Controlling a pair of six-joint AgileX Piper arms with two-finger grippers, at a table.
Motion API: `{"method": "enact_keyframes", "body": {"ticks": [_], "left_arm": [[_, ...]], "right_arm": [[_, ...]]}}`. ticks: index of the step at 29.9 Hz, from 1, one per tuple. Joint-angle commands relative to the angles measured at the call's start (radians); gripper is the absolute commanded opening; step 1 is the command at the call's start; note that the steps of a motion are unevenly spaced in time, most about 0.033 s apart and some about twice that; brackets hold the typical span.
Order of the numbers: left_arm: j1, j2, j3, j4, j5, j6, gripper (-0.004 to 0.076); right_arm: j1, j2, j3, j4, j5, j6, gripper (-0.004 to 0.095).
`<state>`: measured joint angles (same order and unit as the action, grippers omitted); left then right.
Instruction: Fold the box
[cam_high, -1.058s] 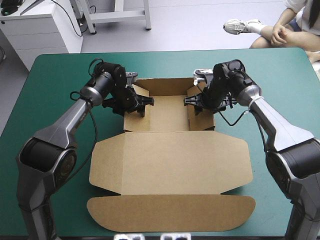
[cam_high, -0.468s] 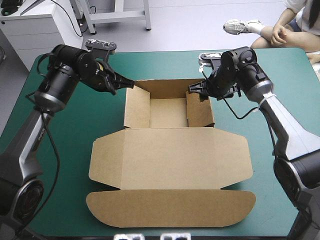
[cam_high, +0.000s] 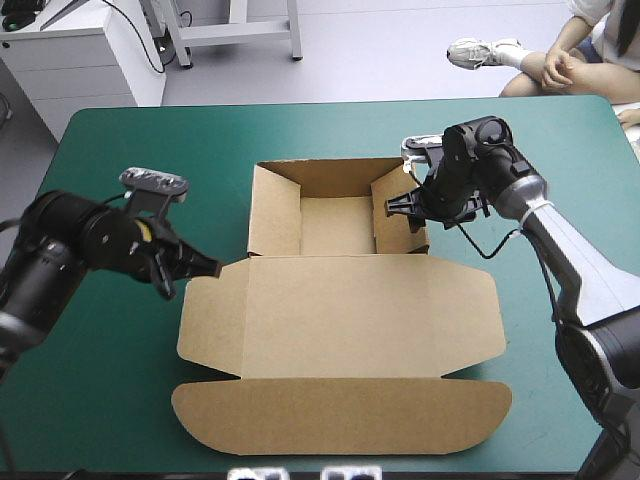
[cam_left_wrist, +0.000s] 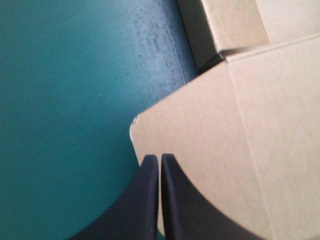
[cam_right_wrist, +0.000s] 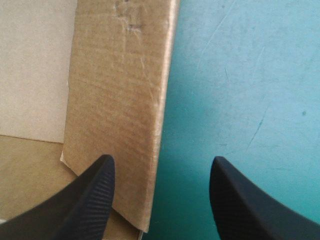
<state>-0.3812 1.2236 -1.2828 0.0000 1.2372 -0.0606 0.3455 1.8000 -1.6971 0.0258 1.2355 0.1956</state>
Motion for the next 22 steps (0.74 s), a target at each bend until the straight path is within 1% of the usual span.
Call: {"method": "enact_keyframes", "body": {"ticks": [1,6,9,12,13,14,16,18,19,22], "left_arm": [[-0.001,-0.164,0.058,-0.008,-0.018,-0.007,-0.0006],[-0.001,-0.365,0.174,0.0,-0.081,0.002,-0.0006],[-0.001,-0.466,0.251,0.018,-0.114,0.007,-0.0006],[-0.001,-0.556,0.322,0.044,-0.12,0.003,-0.0006],[-0.001,-0.578,0.341,0.044,-0.12,0.003,-0.0006],[-0.001,-0.606,0.366,0.044,-0.118,0.004,-0.0006],[-0.001,-0.64,0.397,0.044,-0.116,0.004,-0.0006],[-0.001,-0.676,0.426,0.044,-0.116,0.004,-0.0006],[-0.001,-0.686,0.432,0.044,-0.116,0.004,-0.0007],[-0.001,-0.709,0.443,0.044,-0.105,0.004,-0.0007]], "right_arm": [[-0.005,-0.02,-0.02,0.0,-0.024,-0.015,0.0528],[-0.005,0.022,-0.02,0.069,-0.03,-0.046,0.0527],[-0.005,0.054,-0.02,0.088,-0.019,-0.052,0.0521],[-0.005,0.088,-0.02,0.092,-0.004,-0.058,0.0474],[-0.005,0.095,-0.02,0.092,0.003,-0.07,0.0434],[-0.005,0.105,-0.02,0.097,0.016,-0.095,0.0374],[-0.005,0.117,-0.02,0.127,0.016,-0.148,0.0216],[-0.005,0.119,-0.02,0.141,0.016,-0.196,-0.0011],[-0.005,0.119,-0.02,0.13,0.016,-0.196,-0.0011],[-0.022,0.084,-0.03,0.042,0.016,-0.176,-0.002]]}}
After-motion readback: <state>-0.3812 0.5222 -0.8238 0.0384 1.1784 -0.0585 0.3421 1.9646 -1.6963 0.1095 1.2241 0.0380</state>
